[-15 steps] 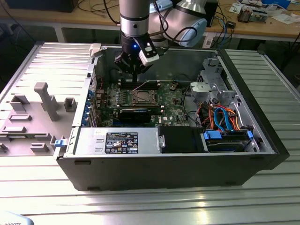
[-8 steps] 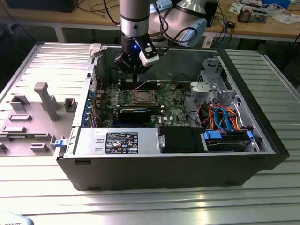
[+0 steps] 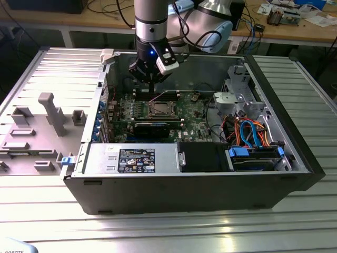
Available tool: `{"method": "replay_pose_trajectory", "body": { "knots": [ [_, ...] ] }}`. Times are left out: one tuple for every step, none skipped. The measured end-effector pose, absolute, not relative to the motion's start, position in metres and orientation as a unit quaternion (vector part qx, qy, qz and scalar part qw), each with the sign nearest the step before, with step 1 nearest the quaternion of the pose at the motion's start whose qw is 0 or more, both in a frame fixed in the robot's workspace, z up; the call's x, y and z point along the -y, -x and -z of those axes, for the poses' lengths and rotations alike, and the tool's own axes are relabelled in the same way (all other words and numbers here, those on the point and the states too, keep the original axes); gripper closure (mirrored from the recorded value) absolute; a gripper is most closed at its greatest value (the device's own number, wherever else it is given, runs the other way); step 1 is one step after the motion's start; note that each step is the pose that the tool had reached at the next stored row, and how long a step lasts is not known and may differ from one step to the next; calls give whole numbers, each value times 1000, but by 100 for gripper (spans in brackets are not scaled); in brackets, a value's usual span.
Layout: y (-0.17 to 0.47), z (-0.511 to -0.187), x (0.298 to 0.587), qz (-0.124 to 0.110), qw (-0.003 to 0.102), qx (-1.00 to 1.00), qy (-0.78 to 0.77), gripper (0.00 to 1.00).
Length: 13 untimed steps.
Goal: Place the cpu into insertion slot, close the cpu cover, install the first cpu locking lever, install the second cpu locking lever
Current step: 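Install the first cpu locking lever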
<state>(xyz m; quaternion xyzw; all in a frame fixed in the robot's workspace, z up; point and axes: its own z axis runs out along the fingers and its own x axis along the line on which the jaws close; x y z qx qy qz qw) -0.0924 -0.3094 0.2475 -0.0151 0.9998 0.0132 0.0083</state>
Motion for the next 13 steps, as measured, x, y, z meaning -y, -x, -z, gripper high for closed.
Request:
{"method": "replay_pose_trajectory", "body": {
  "knots": [
    [92,-248,309,-13,8,-1000,15,89],
    [92,-247,309,-16,8,-1000,15,89],
    [92,-247,309,-19,8,-1000,15,89],
    [92,-247,309,-21,8,-1000,15,89],
    [91,-246,309,-22,8,-1000,15,89],
    [90,-246,309,-22,8,-1000,15,89],
    [88,-245,309,-22,8,-1000,15,89],
    [86,-245,309,-22,8,-1000,15,89],
    [85,-244,309,-22,9,-1000,15,89],
    [83,-243,309,-22,8,-1000,15,89],
    [82,-242,308,-22,8,-1000,15,89],
    [81,-240,308,-22,8,-1000,15,89],
    [80,-240,307,-22,8,-1000,15,89]
  ]
}}
